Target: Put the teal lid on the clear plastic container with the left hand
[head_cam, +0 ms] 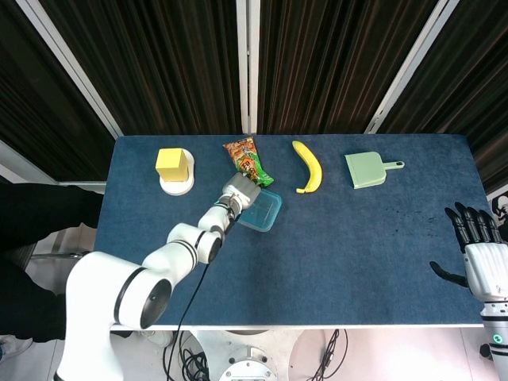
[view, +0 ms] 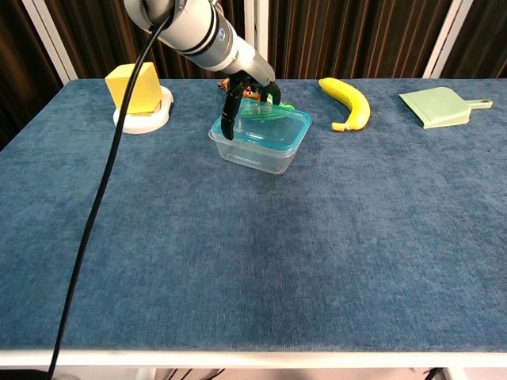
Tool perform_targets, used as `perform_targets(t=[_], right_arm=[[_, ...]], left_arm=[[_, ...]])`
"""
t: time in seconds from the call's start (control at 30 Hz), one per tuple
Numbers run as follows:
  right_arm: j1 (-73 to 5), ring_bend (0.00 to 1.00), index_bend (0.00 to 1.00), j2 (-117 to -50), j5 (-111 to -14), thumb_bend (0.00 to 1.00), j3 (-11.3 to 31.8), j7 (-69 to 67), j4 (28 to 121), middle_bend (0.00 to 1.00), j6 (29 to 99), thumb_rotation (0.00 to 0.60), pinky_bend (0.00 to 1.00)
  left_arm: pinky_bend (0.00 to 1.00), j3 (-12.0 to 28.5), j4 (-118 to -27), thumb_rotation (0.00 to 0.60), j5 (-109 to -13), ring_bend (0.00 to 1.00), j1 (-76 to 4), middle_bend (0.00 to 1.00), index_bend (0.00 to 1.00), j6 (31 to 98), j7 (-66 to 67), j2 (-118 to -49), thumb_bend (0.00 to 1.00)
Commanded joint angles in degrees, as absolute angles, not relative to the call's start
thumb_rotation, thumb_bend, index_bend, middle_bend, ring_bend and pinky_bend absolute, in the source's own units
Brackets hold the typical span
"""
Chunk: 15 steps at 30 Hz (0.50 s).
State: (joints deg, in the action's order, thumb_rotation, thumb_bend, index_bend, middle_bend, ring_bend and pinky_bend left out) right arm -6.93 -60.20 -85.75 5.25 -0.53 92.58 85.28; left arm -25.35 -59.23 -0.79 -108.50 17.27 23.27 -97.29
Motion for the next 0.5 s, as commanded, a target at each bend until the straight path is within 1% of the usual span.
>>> perform_targets(t=[0.03, 0.2, 0.37, 0.5], right_arm=[[-6.8, 0.0, 0.0, -60.2, -85.8, 0.07, 5.3, -0.6, 92.6, 0.0, 85.5, 0.6, 0.0], [-6.6, 0.0, 0.0, -60.1, -86.2, 0.08, 5.3, -1.1, 92.5, 0.0, 85.9, 0.6, 0.0], [-6.5, 0.0, 0.0, -60.3, -86.5, 0.08, 5.2, -1.4, 92.3, 0.0, 85.9, 0.6, 0.0], [-6.5, 0.0, 0.0, -60.3, -86.5, 0.08, 5.2, -1.6, 92.1, 0.0, 86.0, 0.6, 0.0]], left_arm=[[0.09, -26.5, -59.8, 0.6, -0.2, 0.0, -109.3, 0.0, 0.0, 18.0, 22.6, -97.5, 0.14], [0.07, -27.9, -61.5, 0.6, 0.7, 0.0, -110.6, 0.0, 0.0, 18.5, 21.4, -97.2, 0.12], [0.07, -29.8, -63.8, 0.6, 1.8, 0.0, -112.3, 0.0, 0.0, 19.0, 21.2, -97.1, 0.09], [0.07, -29.5, -65.5, 0.6, 2.4, 0.0, -113.1, 0.0, 0.0, 21.0, 20.1, -96.4, 0.09]])
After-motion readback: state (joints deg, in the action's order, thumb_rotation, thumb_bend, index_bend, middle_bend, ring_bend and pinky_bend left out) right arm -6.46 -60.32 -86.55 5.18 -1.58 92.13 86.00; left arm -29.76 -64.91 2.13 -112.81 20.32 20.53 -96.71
